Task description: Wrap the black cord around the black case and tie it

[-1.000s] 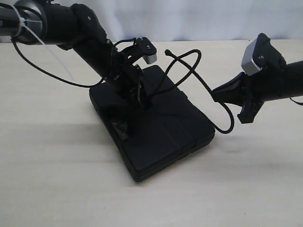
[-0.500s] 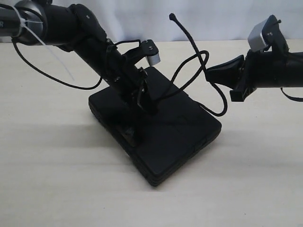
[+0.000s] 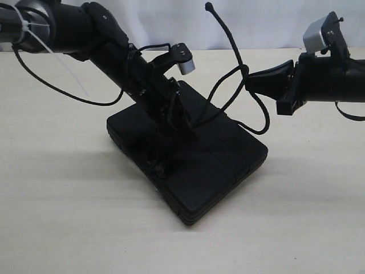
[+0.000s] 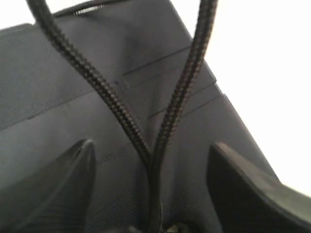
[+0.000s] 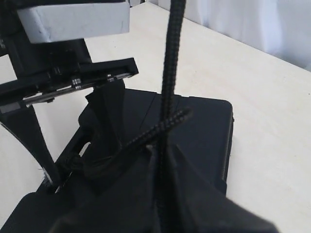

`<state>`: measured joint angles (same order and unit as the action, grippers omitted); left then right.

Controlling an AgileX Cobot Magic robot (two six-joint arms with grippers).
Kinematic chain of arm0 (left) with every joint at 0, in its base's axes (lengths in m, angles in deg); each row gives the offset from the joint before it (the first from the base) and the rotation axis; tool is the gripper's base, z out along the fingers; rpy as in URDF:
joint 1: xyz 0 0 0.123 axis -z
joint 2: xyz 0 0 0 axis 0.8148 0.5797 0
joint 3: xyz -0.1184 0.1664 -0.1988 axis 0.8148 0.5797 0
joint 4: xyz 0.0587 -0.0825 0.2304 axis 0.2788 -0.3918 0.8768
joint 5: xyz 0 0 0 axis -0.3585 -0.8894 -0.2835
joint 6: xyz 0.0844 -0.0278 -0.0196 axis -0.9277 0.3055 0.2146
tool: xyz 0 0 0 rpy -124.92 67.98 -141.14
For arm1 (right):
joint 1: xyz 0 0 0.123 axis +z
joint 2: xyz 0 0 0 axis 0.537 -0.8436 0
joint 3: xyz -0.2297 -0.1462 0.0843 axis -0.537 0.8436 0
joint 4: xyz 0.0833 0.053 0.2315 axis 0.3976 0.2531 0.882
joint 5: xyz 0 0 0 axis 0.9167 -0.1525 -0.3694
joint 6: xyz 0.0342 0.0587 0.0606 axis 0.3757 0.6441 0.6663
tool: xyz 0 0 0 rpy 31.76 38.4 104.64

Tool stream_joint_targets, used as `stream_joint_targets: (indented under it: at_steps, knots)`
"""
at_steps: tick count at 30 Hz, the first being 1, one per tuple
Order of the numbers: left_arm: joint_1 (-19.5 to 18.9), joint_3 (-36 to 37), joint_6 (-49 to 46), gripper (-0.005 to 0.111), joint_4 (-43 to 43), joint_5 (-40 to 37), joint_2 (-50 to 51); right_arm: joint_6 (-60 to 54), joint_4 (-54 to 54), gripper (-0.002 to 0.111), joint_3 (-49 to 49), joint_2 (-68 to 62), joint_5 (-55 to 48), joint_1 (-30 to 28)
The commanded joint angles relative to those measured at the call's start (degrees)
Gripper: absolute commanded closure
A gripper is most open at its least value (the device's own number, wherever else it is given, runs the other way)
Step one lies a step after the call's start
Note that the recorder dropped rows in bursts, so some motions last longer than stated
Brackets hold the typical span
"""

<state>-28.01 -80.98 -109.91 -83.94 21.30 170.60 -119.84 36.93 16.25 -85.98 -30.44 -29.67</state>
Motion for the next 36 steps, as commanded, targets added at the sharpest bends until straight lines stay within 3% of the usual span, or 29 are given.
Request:
stream_joint_targets:
  at_steps: [1, 4, 8, 14, 23, 28, 31, 36]
  knots:
    - [-1.4, -0.2, -0.1, 0.045, -1.9, 3.3, -5.2, -0.4, 0.6, 0.104, 0.1, 0.3, -0.6, 0.0]
    - [-2.8, -0.2, -0.1, 0.045, -9.1, 7.6, -8.9, -0.4, 0.6, 0.104, 0.1, 0.3, -0.6, 0.0]
    - [-3.5, -0.2, -0.1, 0.045, -26.2, 12.3, -9.9, -0.4, 0.6, 0.104, 0.1, 0.3, -0.6, 0.0]
    - [-3.2, -0.2, -0.4, 0.045, -40.0, 14.9, -6.3, -0.1, 0.6, 0.104, 0.1, 0.3, -0.6, 0.0]
    - [-2.2, -0.2, -8.3, 0.045, -47.4, 10.9, -5.3, -0.1, 0.6, 0.104, 0.1, 0.3, -0.7, 0.0]
    - [0.2, -0.2, -9.3, 0.045, -47.4, 14.1, -5.3, -0.1, 0.6, 0.104, 0.1, 0.3, -0.8, 0.0]
    - [1.4, -0.2, -9.5, 0.056, -47.1, 15.2, -5.3, -0.1, 0.6, 0.104, 0.1, 0.3, -0.8, 0.0]
    - [1.3, -0.2, -9.3, 0.097, -47.1, 16.3, -5.3, -0.1, 0.6, 0.104, 0.1, 0.3, -0.8, 0.0]
